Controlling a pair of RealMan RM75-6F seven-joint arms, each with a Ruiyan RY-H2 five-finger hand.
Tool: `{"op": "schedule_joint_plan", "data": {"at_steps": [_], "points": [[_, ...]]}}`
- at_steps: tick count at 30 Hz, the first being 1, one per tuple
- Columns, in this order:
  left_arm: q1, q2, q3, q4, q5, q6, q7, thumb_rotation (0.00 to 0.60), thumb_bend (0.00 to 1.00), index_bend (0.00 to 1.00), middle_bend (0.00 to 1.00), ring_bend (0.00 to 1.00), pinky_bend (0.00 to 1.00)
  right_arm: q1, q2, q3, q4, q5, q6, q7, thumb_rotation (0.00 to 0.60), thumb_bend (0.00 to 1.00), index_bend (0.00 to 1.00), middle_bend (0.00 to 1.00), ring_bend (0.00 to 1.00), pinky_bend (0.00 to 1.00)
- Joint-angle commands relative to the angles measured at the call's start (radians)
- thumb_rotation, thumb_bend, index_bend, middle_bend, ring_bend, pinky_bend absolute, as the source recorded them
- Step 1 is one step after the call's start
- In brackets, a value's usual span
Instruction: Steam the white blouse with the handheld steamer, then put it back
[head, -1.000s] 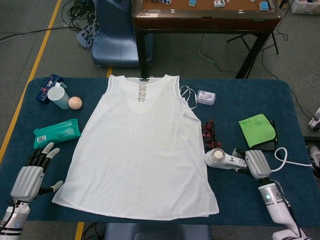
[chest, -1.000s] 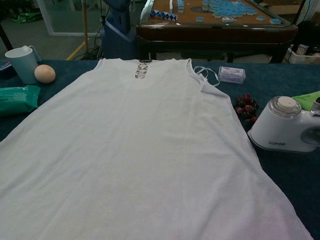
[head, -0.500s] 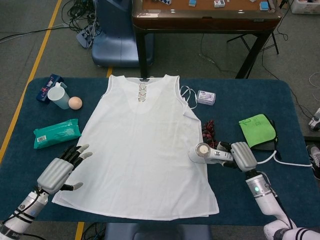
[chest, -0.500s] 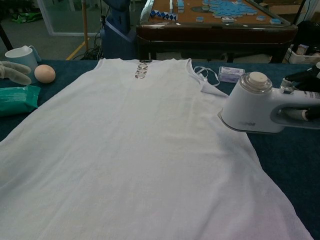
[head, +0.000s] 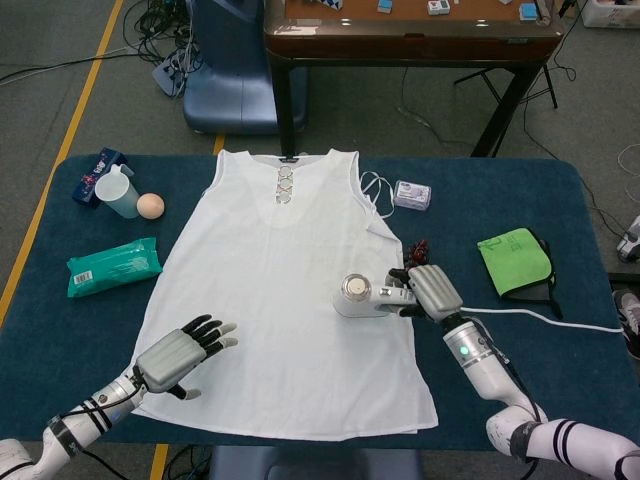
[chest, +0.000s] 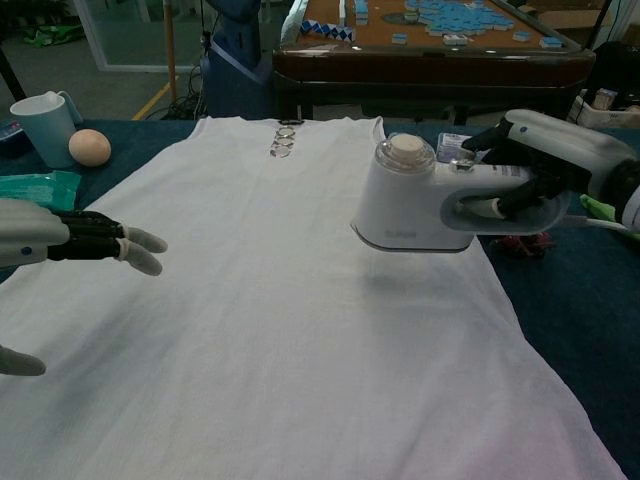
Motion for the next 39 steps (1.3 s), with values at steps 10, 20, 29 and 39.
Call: {"op": "schedule_joint_plan", "data": {"at_steps": [10,20,29,39], "points": [[-0.084,-0.106,0.001,0.041,-0.112,-0.123,0.095,0.201,0.14,0.05,0.0,0.0,0.0,0.11,-0.101,0.015,0.041,0.02,-0.08,-0.073,0.6,0.5,0.81,0.82,0.82,0.79],[-0.101,-0.184,0.013,0.085,-0.185,-0.145,0.171,0.066,0.13,0.05,0.0,0.0,0.0,0.133,-0.15,-0.02,0.096,-0.002,-0.08,-0.084,0.6,0.5,0.81,0.82,0.82,0.79],[-0.104,-0.215,0.029,0.099,-0.209,-0.128,0.216,0.052,0.13,0.05,0.0,0.0,0.0,0.15,-0.193,-0.037,0.162,-0.018,-0.076,-0.075,0.6,0.5,0.81,0.82,0.82,0.79],[-0.109,-0.215,0.043,0.097,-0.232,-0.117,0.235,0.053,0.13,0.06,0.0,0.0,0.0,0.179,-0.262,-0.04,0.244,-0.017,-0.091,-0.065,0.6,0.5,0.81,0.82,0.82,0.79]]}}
